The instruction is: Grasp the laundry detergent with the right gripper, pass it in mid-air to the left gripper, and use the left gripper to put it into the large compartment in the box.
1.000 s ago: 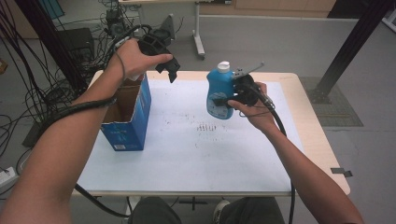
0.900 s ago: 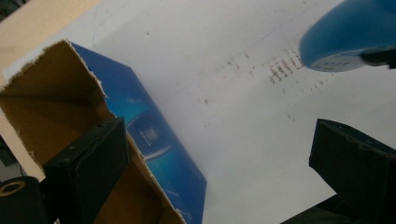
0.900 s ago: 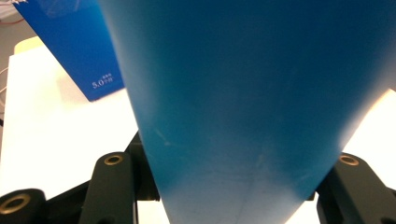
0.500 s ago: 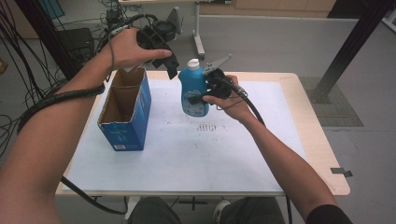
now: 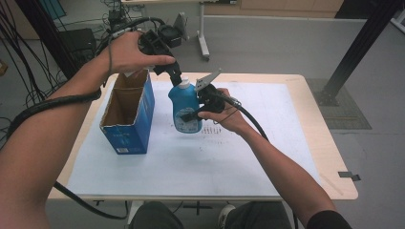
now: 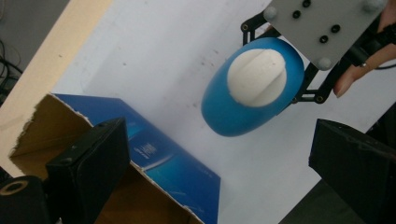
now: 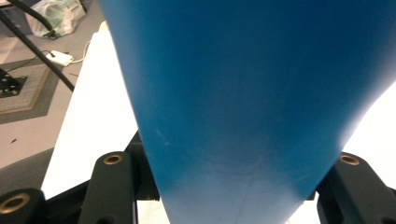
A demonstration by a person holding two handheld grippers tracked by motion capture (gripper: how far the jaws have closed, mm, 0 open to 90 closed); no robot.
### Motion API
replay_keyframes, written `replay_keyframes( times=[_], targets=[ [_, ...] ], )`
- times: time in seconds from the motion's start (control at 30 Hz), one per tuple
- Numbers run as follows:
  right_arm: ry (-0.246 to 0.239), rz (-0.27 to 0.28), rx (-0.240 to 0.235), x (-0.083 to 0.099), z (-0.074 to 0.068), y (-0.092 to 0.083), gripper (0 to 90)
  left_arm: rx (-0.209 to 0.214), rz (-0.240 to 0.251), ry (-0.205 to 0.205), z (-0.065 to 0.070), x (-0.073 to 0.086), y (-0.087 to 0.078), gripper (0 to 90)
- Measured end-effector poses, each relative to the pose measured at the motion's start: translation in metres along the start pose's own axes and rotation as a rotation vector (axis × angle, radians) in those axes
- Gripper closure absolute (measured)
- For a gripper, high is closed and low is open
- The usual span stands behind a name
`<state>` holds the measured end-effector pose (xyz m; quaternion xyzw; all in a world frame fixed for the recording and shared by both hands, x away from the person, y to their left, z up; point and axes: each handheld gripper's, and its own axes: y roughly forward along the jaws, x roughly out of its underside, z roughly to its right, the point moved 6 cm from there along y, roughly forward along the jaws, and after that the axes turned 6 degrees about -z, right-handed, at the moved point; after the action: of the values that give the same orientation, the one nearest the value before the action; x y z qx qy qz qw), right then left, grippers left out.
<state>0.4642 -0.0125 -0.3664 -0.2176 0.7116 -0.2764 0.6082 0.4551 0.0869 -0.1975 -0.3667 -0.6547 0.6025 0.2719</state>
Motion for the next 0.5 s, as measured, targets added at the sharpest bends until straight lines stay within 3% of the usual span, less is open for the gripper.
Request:
replay_keyframes(
  times=[0.23, 0.5],
  targets=[
    [-0.003, 0.023, -0.022, 0.011, -0.010, 0.007, 43.1, 0.011, -0.016, 0.053, 0.012, 0.001, 0.007, 5.8],
    [-0.027, 0.034, -0.024, 0.012, -0.015, 0.003, 43.1, 0.006, -0.032, 0.105, 0.021, -0.003, 0.010, 6.1]
  ],
)
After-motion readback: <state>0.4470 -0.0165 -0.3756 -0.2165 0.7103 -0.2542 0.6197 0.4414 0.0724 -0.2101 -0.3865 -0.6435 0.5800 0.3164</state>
